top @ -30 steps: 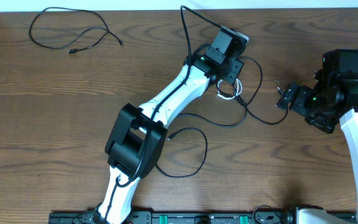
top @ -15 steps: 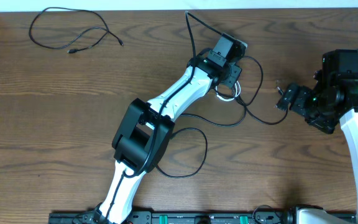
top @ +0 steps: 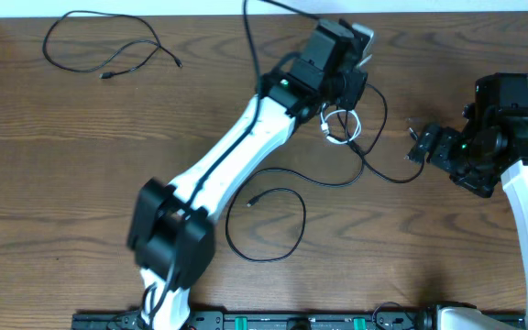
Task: Untangle cables
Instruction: 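Lift the white cable up and pull it toward the top-left with the left gripper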
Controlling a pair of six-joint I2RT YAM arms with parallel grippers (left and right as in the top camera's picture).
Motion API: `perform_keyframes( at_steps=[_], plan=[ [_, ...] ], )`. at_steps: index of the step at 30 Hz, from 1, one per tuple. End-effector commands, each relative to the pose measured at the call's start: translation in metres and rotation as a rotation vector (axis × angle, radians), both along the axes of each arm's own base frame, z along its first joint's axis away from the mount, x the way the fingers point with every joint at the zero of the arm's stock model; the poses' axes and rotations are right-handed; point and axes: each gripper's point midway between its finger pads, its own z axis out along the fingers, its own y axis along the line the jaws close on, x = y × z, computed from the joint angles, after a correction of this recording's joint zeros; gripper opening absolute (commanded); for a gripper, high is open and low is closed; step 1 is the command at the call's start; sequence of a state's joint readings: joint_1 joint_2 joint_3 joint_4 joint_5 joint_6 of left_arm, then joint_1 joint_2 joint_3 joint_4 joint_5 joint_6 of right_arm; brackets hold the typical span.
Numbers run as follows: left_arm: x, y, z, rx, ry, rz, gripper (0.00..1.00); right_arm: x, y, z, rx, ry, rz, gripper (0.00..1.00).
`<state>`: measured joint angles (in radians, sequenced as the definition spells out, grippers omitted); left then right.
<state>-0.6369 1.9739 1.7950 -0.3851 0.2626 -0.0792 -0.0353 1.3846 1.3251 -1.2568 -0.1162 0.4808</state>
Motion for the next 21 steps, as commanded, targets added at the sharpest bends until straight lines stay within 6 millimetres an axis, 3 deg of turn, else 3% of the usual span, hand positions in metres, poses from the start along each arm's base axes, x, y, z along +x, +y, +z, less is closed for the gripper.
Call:
perform_keyframes(
  at_steps=[1, 7, 21],
  plan=[
    [-0.019, 0.001, 0.058, -0.104, -0.047, -0.04, 0.07, 0.002, -0.001, 0.004, -0.005, -0.013, 0.012, 0.99],
    [-0.04, 0.017, 0.126, -0.202, -0.125, -0.023, 0.08, 0.002, -0.001, 0.004, -0.005, -0.013, 0.012, 0.99],
    [-0.073, 0.042, 0.259, -0.473, -0.378, -0.012, 0.08, 0.001, -0.001, 0.003, -0.004, -0.009, 0.012, 0.99]
  ],
)
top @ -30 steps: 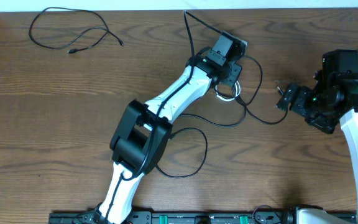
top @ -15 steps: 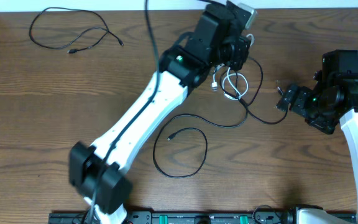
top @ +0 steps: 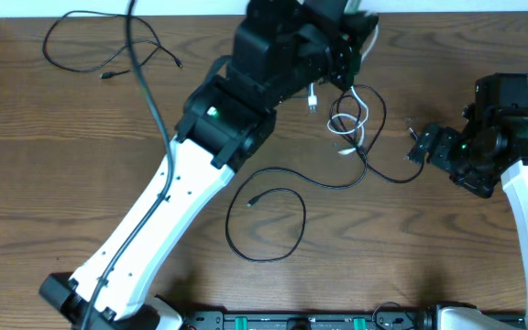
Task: Untangle cables
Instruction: 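Lift the white cable up and pull it toward the top-left with the left gripper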
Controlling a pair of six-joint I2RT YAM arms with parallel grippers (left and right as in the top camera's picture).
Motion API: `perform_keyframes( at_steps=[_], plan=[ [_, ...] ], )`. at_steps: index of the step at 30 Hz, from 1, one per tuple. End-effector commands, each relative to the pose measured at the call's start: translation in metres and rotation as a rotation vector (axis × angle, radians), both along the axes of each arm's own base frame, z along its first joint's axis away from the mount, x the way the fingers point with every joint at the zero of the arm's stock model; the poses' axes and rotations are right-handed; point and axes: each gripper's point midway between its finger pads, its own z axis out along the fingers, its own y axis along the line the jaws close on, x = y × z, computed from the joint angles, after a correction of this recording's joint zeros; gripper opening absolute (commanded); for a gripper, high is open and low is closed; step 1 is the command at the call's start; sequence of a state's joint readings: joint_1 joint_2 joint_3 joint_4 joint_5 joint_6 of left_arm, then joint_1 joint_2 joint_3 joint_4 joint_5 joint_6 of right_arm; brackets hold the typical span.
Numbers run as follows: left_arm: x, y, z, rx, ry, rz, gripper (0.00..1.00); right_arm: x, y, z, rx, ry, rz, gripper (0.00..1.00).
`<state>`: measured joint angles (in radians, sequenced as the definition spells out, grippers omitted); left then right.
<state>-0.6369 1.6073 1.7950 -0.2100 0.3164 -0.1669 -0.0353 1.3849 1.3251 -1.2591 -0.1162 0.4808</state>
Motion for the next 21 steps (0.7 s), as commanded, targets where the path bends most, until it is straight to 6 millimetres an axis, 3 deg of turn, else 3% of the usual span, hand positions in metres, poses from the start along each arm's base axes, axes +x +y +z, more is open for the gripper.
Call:
perform_keyframes(
  at_steps=[1, 6, 11, 15, 21],
  plan=[
    [-0.013, 0.01, 0.035, -0.095, -0.037, -0.004, 0.08, 0.001, -0.001, 0.003, -0.004, -0.009, 0.015, 0.99],
    [-0.007, 0.025, 0.049, -0.12, -0.074, 0.032, 0.08, -0.001, 0.001, 0.003, -0.007, -0.007, 0.054, 0.99],
    [0.016, 0.055, 0.048, -0.127, -0.063, 0.113, 0.08, 0.0, 0.001, 0.003, -0.009, -0.01, 0.076, 0.99],
    [0.048, 0.102, 0.049, -0.244, 0.038, 0.289, 0.08, 0.0, 0.001, 0.003, -0.009, -0.013, 0.076, 0.99],
    [0.077, 0.168, 0.042, -0.41, 0.191, 0.45, 0.08, 0.001, 0.001, 0.003, -0.009, -0.016, 0.075, 0.99]
  ],
)
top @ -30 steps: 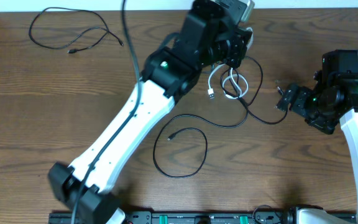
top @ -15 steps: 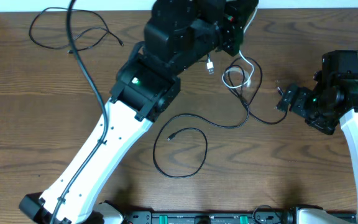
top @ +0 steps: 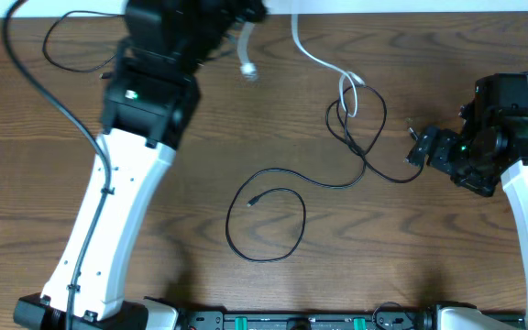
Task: Untangle cables
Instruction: 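Lift the white cable up and pull it toward the top-left with the left gripper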
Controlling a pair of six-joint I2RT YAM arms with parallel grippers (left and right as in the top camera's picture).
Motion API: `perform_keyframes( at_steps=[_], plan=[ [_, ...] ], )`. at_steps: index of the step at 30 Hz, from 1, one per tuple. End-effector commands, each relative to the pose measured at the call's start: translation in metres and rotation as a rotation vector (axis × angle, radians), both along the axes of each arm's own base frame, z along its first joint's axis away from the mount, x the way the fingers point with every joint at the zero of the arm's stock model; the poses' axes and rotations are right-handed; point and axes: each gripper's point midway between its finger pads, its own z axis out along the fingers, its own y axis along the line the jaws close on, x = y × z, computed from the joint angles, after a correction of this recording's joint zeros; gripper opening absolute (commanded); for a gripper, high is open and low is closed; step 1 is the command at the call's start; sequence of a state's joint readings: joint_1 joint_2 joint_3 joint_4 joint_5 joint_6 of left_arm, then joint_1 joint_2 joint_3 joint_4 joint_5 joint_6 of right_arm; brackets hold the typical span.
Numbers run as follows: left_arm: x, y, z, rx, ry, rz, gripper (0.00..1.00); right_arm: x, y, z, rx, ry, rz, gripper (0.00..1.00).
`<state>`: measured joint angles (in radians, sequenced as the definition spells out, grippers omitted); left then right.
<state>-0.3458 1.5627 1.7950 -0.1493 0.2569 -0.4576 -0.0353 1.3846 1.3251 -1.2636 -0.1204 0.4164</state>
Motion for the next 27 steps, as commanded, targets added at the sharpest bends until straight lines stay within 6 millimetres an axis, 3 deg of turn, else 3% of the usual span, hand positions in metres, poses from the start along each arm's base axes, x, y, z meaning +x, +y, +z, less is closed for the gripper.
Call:
perform_keyframes(
  at_steps=[1, 9, 14, 20, 24, 27],
  plan=[
    [0.014, 0.056, -0.002, -0.212, 0.137, 0.137, 0.08, 0.003, 0.0, 0.003, 0.003, -0.017, 0.012, 0.99],
    [0.026, 0.129, -0.051, -0.251, 0.346, 0.336, 0.08, 0.008, 0.001, 0.005, 0.006, -0.037, 0.013, 0.99],
    [0.02, 0.185, -0.088, -0.196, 0.455, 0.603, 0.08, 0.008, 0.003, 0.005, 0.016, -0.037, 0.016, 0.99],
    [-0.011, 0.243, -0.13, 0.043, 0.577, 0.911, 0.08, 0.007, 0.003, 0.005, 0.016, -0.034, 0.016, 0.99],
    [-0.035, 0.268, -0.157, 0.204, 0.688, 1.049, 0.08, 0.007, 0.003, 0.004, 0.016, -0.033, 0.016, 0.99],
    [-0.045, 0.273, -0.179, 0.285, 0.784, 1.077, 0.11, 0.008, 0.003, 0.005, 0.016, -0.035, 0.015, 0.99]
  ],
)
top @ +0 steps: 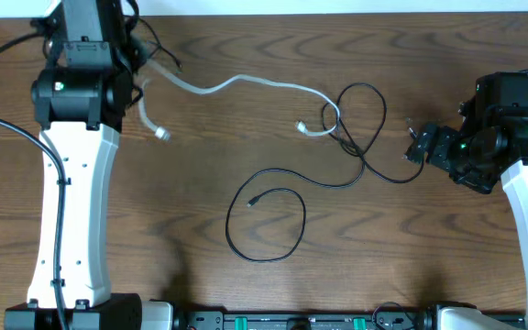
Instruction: Untangle cables
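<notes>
A white cable (246, 84) stretches across the far half of the table. One plug (160, 134) hangs at the left, and the other end (308, 128) still lies hooked in the black cable's loop (360, 115). My left gripper (141, 73), at the far left under the wrist, is shut on the white cable. The black cable runs from that loop down to a second loop (266, 225) at the front centre and right to my right gripper (417, 147), which is shut on its end.
A second thin black cable (160, 51) lies at the far left corner, mostly hidden by the left arm (71, 183). The right arm's body (498, 137) fills the right edge. The table's back edge (337, 13) runs just beyond the cables.
My left arm has moved from the back left-centre to the far left, still holding the white cable. The cable is now drawn out long and leftward from the black loop. The right arm has not moved.
My left gripper first sat on the tangle at the back centre, with the white cable coiled in the black loop. Then it was further left with a white plug dangling, then further still with the cable uncoiling. Now the white cable lies stretched out, and the right gripper has held the black end throughout.
</notes>
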Controlling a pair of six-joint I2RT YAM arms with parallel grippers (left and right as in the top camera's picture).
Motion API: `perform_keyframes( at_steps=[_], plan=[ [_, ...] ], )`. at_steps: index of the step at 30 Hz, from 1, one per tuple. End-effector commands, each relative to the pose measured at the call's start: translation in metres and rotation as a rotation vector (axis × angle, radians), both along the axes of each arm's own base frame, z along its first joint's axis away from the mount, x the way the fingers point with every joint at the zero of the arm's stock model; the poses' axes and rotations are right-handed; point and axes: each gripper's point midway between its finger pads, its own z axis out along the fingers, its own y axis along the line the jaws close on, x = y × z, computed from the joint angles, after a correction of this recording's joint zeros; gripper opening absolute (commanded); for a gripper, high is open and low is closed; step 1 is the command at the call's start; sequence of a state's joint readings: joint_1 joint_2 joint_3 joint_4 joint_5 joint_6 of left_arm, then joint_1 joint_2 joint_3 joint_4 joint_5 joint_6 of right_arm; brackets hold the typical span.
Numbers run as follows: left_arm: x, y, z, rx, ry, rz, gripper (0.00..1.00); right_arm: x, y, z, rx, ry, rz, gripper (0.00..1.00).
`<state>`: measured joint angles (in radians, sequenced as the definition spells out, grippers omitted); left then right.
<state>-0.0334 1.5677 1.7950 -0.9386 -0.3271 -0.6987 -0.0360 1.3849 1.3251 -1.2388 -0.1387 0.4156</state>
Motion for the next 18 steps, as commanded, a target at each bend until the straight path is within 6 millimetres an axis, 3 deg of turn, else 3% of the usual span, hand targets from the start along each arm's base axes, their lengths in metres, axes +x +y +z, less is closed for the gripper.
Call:
perform_keyframes(
  at_steps=[1, 4, 6, 8, 9, 14, 17, 18],
  plan=[
    [-0.013, 0.026, -0.02, 0.142, 0.137, 0.084, 0.11, 0.002, 0.0, 0.003, 0.0, -0.011, 0.011, 0.99],
    [-0.016, 0.023, -0.046, 0.132, 0.247, 0.062, 0.15, 0.002, 0.0, 0.003, 0.001, -0.012, 0.007, 0.99],
    [-0.014, 0.013, -0.067, 0.084, 0.313, 0.02, 0.31, 0.002, 0.0, 0.003, 0.0, -0.012, 0.008, 0.99],
    [-0.013, 0.001, -0.086, 0.024, 0.368, -0.025, 0.56, 0.002, 0.0, 0.003, 0.001, -0.012, 0.007, 0.99],
    [-0.012, -0.004, -0.093, 0.002, 0.391, -0.05, 0.59, 0.002, 0.0, 0.003, 0.0, -0.012, 0.008, 0.99],
    [-0.001, -0.031, -0.118, -0.047, 0.466, -0.266, 0.6, 0.002, 0.0, 0.003, 0.001, -0.01, 0.008, 0.99],
    [0.002, -0.044, -0.12, -0.024, 0.486, -0.441, 0.6, 0.002, 0.0, 0.003, 0.001, -0.01, 0.008, 0.99],
    [0.002, -0.046, -0.12, -0.019, 0.489, -0.469, 0.66, 0.002, 0.0, 0.003, 0.001, -0.011, 0.008, 0.99]
  ],
)
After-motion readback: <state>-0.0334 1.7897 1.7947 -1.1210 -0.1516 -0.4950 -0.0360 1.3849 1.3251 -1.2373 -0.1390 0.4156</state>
